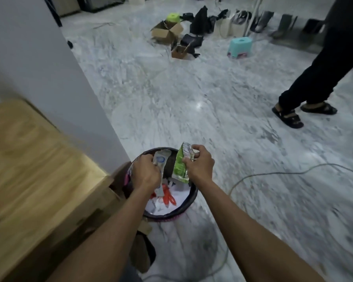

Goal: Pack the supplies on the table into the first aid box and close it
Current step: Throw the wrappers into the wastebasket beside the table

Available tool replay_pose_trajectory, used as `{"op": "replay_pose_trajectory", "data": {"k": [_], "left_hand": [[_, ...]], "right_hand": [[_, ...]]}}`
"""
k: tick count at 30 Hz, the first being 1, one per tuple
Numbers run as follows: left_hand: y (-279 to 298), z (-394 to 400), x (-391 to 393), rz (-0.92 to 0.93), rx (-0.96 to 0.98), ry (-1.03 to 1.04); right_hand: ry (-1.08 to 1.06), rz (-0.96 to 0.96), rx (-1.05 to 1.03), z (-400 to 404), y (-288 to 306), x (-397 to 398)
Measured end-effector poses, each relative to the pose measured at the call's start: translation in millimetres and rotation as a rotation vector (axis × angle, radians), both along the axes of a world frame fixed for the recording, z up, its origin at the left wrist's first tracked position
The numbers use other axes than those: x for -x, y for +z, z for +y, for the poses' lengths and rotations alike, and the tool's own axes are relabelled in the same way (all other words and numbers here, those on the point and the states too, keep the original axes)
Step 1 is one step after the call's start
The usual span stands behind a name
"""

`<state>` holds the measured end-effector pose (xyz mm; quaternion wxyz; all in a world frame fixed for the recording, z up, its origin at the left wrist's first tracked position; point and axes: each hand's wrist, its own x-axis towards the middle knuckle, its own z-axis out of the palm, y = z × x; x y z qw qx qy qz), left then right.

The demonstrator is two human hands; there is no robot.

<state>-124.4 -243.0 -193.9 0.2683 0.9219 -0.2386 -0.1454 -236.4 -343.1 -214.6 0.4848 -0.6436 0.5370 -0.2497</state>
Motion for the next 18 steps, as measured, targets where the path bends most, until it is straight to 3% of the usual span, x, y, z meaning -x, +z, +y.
{"op": "replay_pose_trajectory", "data": {"k": [18], "left_hand": [[-45, -13, -29, 0.104, 0.053, 0.027]], "right_hand": [[0.050, 0.118, -0.064, -11, -58, -30]]}}
